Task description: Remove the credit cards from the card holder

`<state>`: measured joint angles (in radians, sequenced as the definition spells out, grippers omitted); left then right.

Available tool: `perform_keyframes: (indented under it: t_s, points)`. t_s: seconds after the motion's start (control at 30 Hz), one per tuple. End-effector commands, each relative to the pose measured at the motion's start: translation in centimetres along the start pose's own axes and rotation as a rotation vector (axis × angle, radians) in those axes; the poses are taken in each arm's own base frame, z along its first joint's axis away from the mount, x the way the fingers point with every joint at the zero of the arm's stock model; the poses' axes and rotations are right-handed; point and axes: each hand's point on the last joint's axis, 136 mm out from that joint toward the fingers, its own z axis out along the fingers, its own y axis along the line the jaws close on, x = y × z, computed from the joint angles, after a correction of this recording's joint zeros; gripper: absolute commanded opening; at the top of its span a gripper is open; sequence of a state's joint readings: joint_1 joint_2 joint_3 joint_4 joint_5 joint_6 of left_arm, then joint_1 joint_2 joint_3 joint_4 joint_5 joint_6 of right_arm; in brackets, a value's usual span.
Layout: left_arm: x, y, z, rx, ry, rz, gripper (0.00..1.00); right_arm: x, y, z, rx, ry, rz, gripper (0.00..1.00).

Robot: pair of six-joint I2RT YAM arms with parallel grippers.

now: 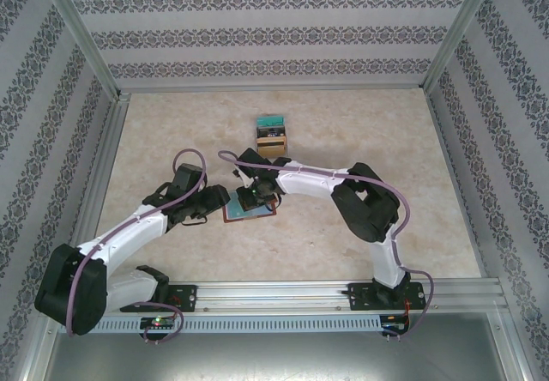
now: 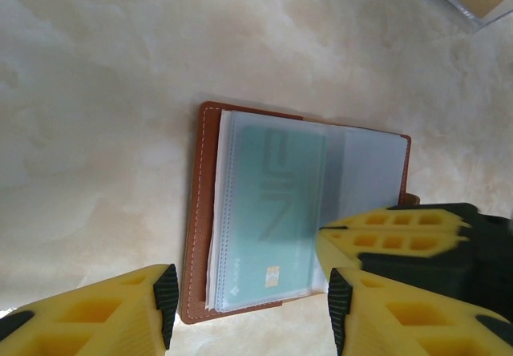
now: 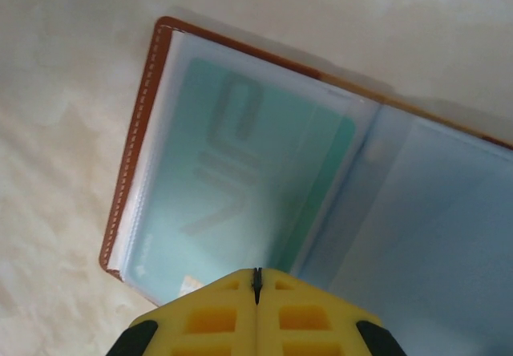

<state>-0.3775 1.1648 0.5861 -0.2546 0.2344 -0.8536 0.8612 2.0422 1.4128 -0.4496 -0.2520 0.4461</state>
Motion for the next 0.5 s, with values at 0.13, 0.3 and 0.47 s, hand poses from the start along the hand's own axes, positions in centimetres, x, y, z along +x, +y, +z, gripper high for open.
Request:
perform_keyframes:
  t_s: [0.13, 0.3, 0.47]
  points:
    - [0.2, 0.4, -0.3, -0.007, 0.006, -0.024, 0.55, 0.0, -0.5, 0.0, 0.008, 0.019, 0.012, 0.00]
    - [0.2, 0.4, -0.2, -0.006, 0.009, -0.026, 0.55, 0.5, -0.8, 0.7, 0.004, 0.039, 0.015, 0.00]
    - [0.3, 0.3, -0.1, 0.001, 0.017, -0.026, 0.55, 1.3, -1.5, 1.5, 0.021, 0.062, 0.023, 0.00]
